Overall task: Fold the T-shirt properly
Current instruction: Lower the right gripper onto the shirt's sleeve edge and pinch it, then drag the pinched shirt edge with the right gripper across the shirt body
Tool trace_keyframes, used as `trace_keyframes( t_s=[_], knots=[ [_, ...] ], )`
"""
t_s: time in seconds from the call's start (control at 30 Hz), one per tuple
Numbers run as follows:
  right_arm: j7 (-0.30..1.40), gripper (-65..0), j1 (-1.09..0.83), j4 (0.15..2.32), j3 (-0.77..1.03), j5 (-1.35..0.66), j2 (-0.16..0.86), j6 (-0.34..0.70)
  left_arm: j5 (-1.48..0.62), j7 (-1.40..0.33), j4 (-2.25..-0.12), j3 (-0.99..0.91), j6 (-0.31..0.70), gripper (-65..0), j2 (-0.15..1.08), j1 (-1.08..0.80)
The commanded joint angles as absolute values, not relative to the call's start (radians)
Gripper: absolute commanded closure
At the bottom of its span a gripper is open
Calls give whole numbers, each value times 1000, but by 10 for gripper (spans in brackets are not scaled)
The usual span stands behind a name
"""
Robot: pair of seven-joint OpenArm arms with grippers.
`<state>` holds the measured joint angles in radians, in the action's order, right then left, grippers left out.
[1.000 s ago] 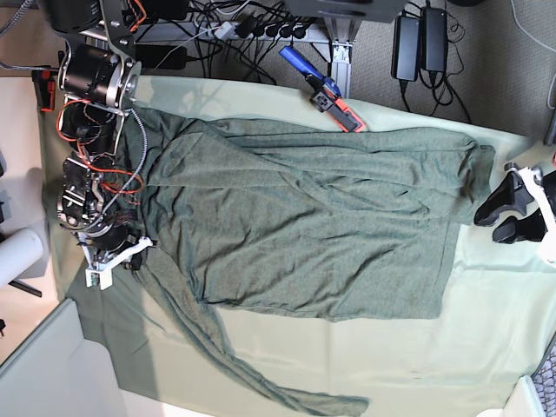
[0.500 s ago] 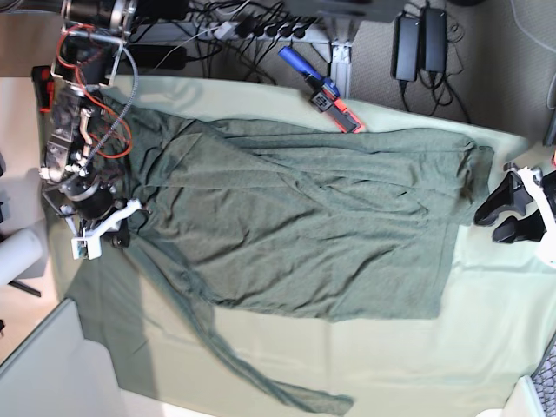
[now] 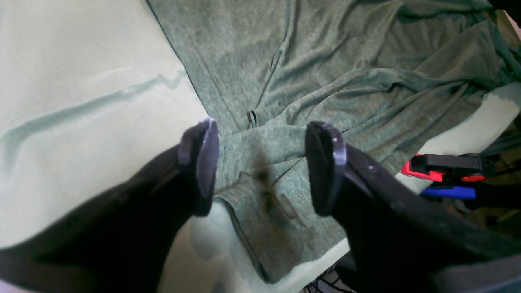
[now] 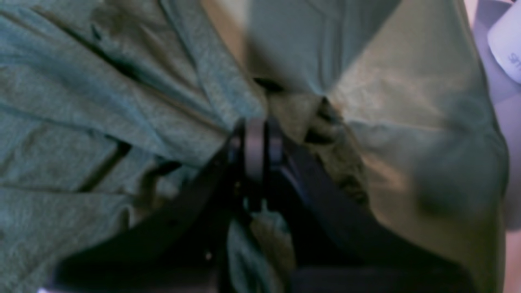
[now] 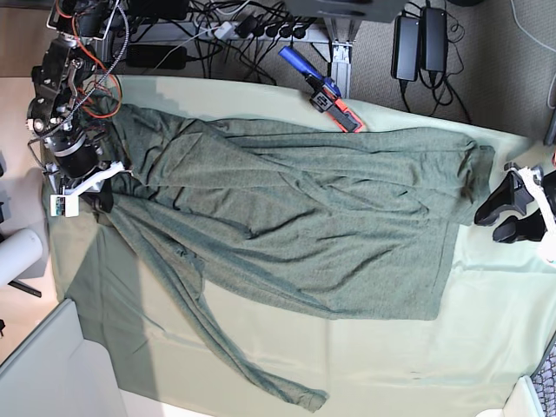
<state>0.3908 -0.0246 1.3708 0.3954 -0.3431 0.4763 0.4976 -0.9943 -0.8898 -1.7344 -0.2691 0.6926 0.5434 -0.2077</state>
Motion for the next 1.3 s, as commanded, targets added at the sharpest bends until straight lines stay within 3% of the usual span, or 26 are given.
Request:
trace_keyframes(
  t_s=[0.0, 0.1, 0.17, 0.2, 0.47, 0.67, 0.87, 1.07, 1.27],
  knots=[
    [367, -6, -9, 1390, 406, -372, 498, 500, -1013, -872, -1748, -277, 698, -370, 562, -200],
    [367, -231, 6, 1390, 406, -427, 497, 500, -1013, -872, -1748, -277, 698, -369, 562, -200],
    [367, -311, 33, 1390, 406, -435, 495, 500, -1012, -872, -1748, -277, 698, -370, 562, -200],
    [367, -321, 50, 1390, 406, -435, 493, 500, -1012, -872, -1748, -277, 698, -369, 562, -203],
    [365, -321, 256, 1341, 398, -371, 397, 501, -1029, -888, -1748, -277, 698, -370, 563, -263],
    [239, -321, 454, 1073, 354, -238, 310, 501, -1028, -891, -1748, -277, 698, -369, 563, -269],
    [162, -321, 618, 766, 181, -33, 251, 488, -1036, -899, -1748, -277, 698, -370, 563, -270],
    [146, -321, 667, 657, 66, 69, 233, 255, -1036, -913, -1748, -277, 698, -369, 563, -270],
    [147, -321, 667, 637, 63, 91, 233, 232, -1036, -913, -1748, -277, 698, -369, 563, -270]
  ],
)
